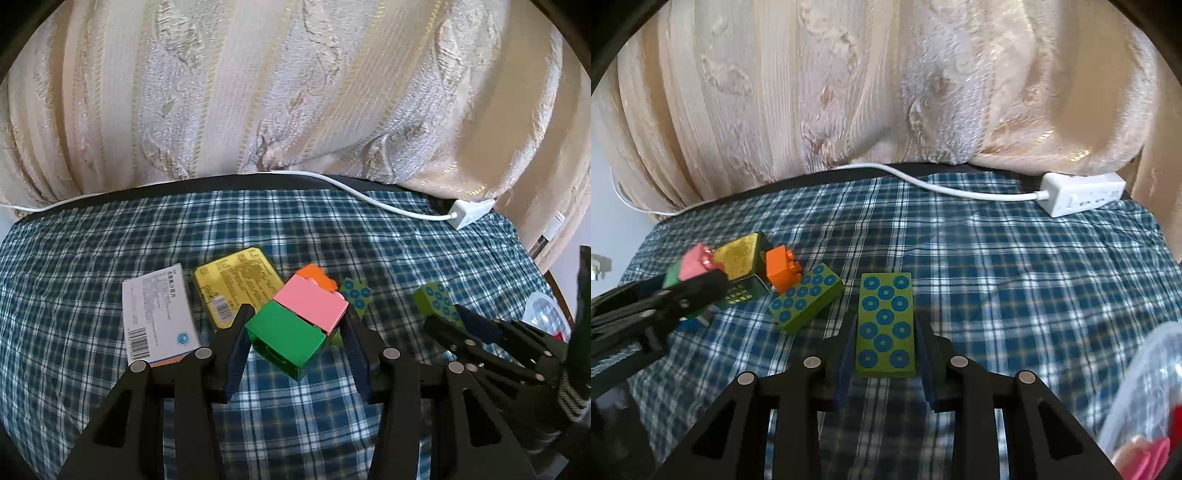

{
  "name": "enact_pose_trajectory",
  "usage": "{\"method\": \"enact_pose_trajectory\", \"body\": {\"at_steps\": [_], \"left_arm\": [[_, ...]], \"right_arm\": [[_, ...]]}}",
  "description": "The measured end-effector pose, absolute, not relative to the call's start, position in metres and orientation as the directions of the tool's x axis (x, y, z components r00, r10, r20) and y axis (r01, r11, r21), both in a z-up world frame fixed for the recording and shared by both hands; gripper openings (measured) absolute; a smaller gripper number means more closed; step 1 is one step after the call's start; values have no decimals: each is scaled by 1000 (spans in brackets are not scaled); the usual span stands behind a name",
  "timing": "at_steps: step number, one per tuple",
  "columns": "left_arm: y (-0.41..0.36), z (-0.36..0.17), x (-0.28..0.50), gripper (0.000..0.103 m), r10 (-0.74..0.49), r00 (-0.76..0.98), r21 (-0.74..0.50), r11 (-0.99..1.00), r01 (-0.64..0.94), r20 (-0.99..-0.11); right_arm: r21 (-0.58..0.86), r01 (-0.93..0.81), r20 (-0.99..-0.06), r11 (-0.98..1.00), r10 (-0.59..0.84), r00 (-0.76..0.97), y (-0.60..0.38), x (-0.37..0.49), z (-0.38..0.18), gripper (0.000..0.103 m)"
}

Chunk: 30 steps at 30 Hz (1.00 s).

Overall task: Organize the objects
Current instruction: 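Carry the green-pink blocks with the left tool while the right tool carries the dotted brick to the bowl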

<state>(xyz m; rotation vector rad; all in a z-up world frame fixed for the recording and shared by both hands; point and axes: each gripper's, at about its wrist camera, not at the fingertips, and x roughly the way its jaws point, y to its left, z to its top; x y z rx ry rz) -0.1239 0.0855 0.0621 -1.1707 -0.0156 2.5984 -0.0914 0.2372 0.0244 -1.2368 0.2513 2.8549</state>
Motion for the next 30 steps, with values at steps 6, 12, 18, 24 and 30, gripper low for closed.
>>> {"method": "enact_pose_trajectory", "body": {"at_steps": [6, 12, 18, 24, 30], "left_arm": [[102, 64, -114, 49, 286, -622, -116, -947, -300, -729], [116, 67, -103, 49, 304, -619, -105, -936, -337, -724], [131, 68, -92, 49, 316, -612, -91, -925, -369, -725], [149, 70, -76, 49, 334, -603, -80, -909, -408, -725], [173, 69, -59, 49, 361, -581, -74, -887, -457, -729]], "right_arm": [[174, -110, -697, -979, -43, -716, 251, -61, 38, 32], [197, -158, -673, -968, -16, -740, 272, -30, 48, 32], [211, -220, -648, -952, 32, -761, 300, -2, 56, 32], [227, -310, -636, -923, 100, -765, 337, 29, 59, 32], [242, -398, -637, -885, 165, -753, 374, 56, 55, 32]]}}
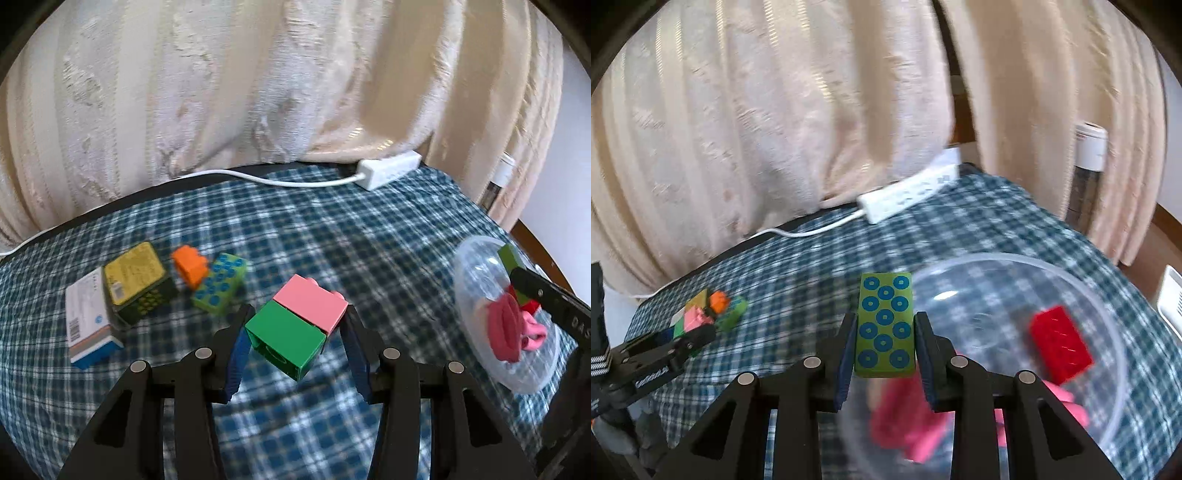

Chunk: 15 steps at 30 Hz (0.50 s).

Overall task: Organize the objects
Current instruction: 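Carry the green-pink blocks with the left tool while the right tool carries the dotted brick to the bowl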

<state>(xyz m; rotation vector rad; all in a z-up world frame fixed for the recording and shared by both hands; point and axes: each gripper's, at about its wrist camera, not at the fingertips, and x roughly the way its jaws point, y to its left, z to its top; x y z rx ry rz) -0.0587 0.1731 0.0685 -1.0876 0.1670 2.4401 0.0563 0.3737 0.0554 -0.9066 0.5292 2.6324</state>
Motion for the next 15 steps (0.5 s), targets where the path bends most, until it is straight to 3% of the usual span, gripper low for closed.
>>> {"method": "enact_pose_trajectory", "body": {"at_steps": [15], "left_arm": [[222, 66, -25, 49, 411, -522, -75, -832, -549, -747]], "right_arm": [[262, -459, -660, -849, 190, -727, 410, 75, 35, 32]]}}
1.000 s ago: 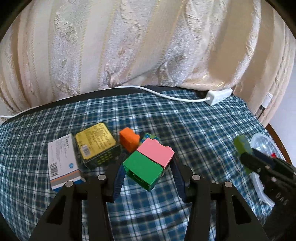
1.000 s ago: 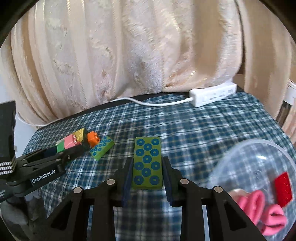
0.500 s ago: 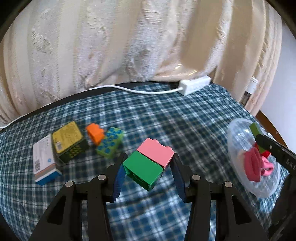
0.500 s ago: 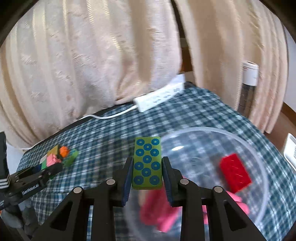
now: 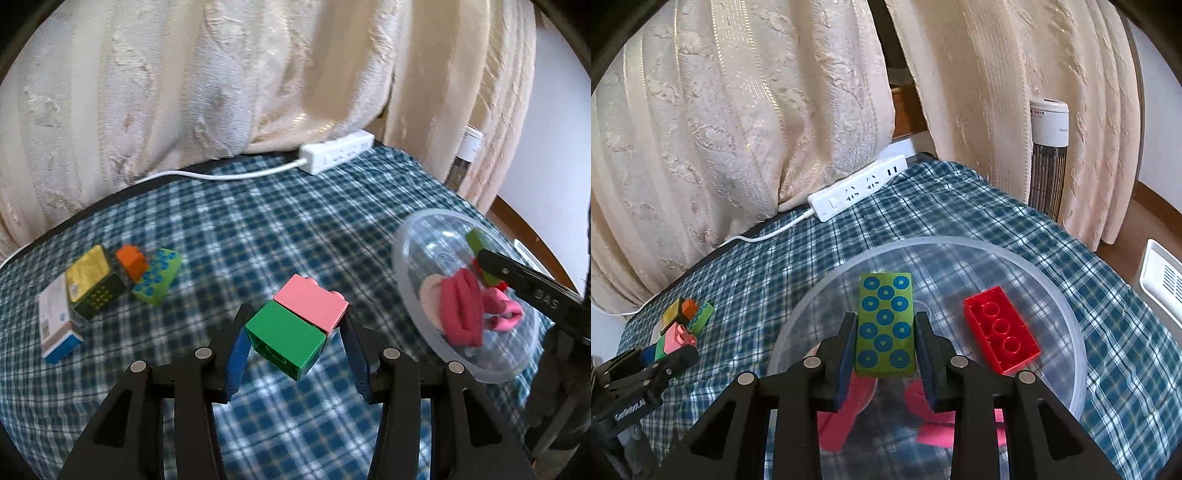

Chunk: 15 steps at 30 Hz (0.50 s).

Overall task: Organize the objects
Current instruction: 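Carry the green-pink blocks with the left tool while the right tool carries the dotted brick to the bowl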

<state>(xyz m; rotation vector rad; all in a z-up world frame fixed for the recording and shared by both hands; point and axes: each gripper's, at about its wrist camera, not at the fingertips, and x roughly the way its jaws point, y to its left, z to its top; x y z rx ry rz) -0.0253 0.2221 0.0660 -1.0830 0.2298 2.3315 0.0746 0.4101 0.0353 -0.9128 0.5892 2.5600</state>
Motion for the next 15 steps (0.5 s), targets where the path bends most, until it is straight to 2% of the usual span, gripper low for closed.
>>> {"method": "enact_pose_trajectory", "body": {"at_steps": [15], "left_arm": [[269, 69, 8, 49, 458, -474, -58, -762, -645, -752]], "right_arm": [[293, -459, -657, -839, 172, -734, 425, 82, 31, 35]]}}
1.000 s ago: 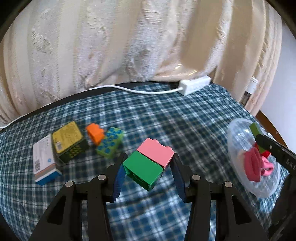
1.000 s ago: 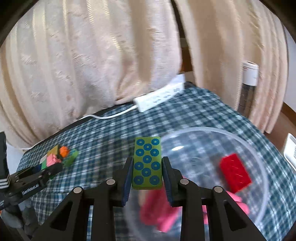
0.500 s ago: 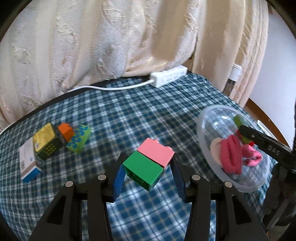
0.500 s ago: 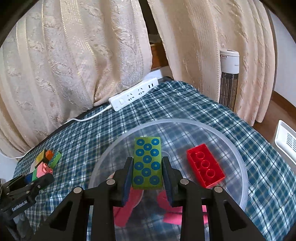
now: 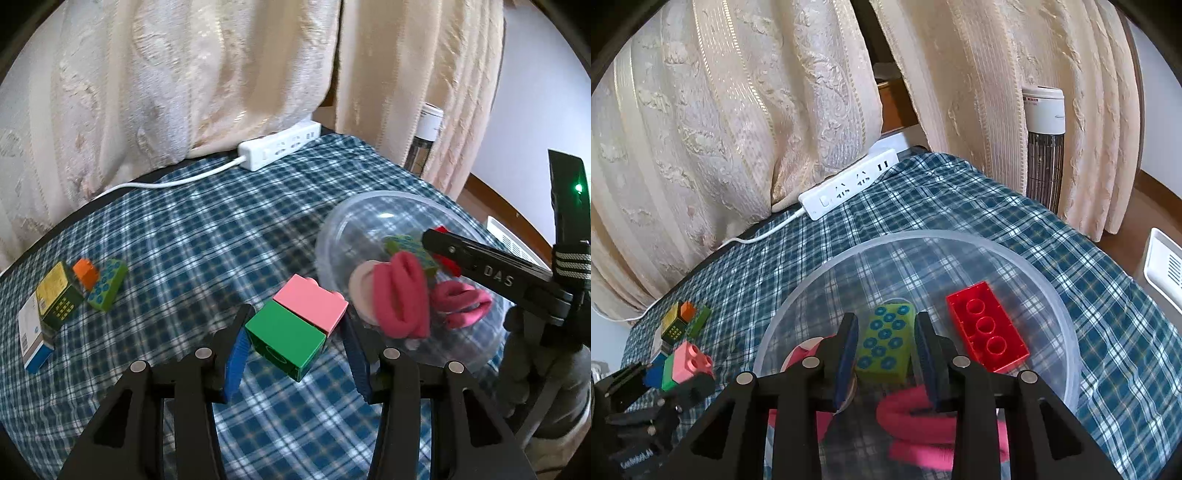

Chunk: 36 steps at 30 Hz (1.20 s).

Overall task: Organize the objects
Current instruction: 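Carry the green-pink blocks with the left tool while the right tool carries the dotted brick to the bowl, then open the left tool over the bowl while the right tool releases the dotted brick inside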

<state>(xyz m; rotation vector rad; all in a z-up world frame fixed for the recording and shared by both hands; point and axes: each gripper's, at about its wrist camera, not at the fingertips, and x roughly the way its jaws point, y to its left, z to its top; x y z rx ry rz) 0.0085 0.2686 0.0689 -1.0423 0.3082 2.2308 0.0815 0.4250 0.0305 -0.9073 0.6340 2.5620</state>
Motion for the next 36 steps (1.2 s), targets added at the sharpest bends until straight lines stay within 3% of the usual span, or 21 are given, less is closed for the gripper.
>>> {"method": "enact_pose_trajectory", "body": {"at_steps": [30, 33, 34, 36], "left_arm": [[348, 63, 53, 49, 568, -321, -104, -592, -799, -758], [354, 60, 55, 54, 570, -302, -113, -579, -808, -764], [354, 59, 55, 62, 569, -295, -119, -578, -808, -768], [354, 58, 53, 67, 572, -294, -128, -584, -802, -765]], "right_arm": [[338, -501, -613, -797, 217, -759, 458, 120, 35, 37], [341, -502, -615, -794, 215, -758, 459, 120, 34, 37], [343, -502, -616, -794, 214, -758, 460, 120, 33, 37], [345, -501, -616, -794, 211, -759, 459, 120, 33, 37]]}}
